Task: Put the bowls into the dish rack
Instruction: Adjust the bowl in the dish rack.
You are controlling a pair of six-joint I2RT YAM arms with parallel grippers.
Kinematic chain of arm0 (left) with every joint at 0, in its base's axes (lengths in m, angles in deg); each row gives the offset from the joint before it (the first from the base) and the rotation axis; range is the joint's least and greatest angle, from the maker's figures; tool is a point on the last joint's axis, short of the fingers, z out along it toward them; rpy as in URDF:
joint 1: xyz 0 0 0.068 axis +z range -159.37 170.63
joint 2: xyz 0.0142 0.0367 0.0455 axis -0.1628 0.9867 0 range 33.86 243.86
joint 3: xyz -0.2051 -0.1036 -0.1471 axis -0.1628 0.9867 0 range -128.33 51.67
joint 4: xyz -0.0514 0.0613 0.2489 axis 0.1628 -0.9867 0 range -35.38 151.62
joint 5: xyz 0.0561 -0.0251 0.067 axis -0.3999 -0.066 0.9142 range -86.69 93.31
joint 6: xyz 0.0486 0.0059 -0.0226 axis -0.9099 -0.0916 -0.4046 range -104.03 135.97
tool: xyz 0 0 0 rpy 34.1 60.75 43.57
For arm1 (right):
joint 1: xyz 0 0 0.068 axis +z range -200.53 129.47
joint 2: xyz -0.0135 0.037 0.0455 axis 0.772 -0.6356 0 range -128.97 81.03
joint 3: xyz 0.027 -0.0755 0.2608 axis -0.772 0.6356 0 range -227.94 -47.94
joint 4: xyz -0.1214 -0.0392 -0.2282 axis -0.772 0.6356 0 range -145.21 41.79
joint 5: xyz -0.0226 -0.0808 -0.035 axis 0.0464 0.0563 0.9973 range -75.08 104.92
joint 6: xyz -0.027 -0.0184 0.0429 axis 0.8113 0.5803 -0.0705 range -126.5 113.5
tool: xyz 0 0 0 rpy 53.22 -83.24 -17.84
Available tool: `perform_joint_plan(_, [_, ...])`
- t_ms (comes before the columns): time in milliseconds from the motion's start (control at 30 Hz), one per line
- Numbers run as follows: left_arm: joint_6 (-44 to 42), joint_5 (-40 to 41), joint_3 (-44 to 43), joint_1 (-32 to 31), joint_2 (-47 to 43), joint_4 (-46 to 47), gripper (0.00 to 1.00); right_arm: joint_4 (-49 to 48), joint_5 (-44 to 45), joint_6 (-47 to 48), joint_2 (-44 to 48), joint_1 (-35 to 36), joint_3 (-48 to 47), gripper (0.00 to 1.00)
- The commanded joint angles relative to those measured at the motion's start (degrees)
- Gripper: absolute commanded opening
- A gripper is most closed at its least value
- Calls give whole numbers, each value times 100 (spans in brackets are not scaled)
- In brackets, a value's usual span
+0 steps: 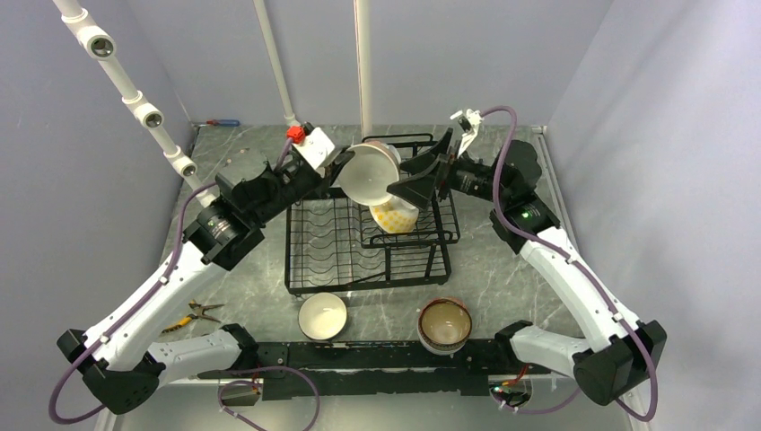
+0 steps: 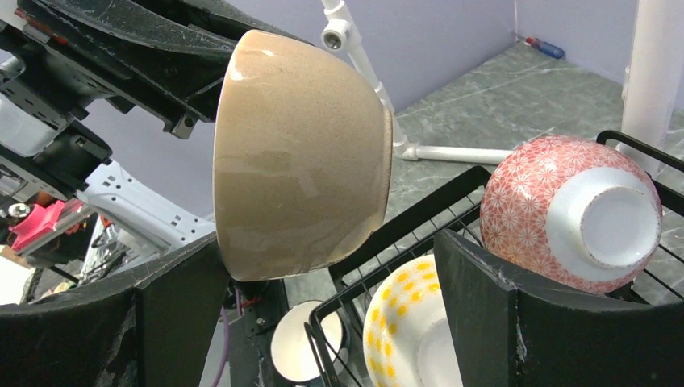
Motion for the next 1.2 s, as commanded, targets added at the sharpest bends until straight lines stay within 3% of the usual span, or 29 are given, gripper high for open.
perform_joint_plan(0, [114, 113, -291, -14, -153, 621, 3, 21, 235, 121, -38, 40, -344, 96])
perform_joint_plan(267, [-267, 1815, 175, -13, -577, 757, 3, 1985, 1930, 604, -42, 39, -748, 98])
perform_joint_plan(533, [-631, 2452, 400, -14, -736, 553, 3, 3465, 2297, 824, -41, 39, -741, 97])
perform_joint_plan(833, [-607, 2448, 623, -14, -748, 490, 3, 3542, 1893, 656, 40, 39, -262, 97])
perform_joint_plan(1167, [-671, 2324, 636, -14, -794, 419, 3, 2867, 1273, 363, -245, 67, -223, 96])
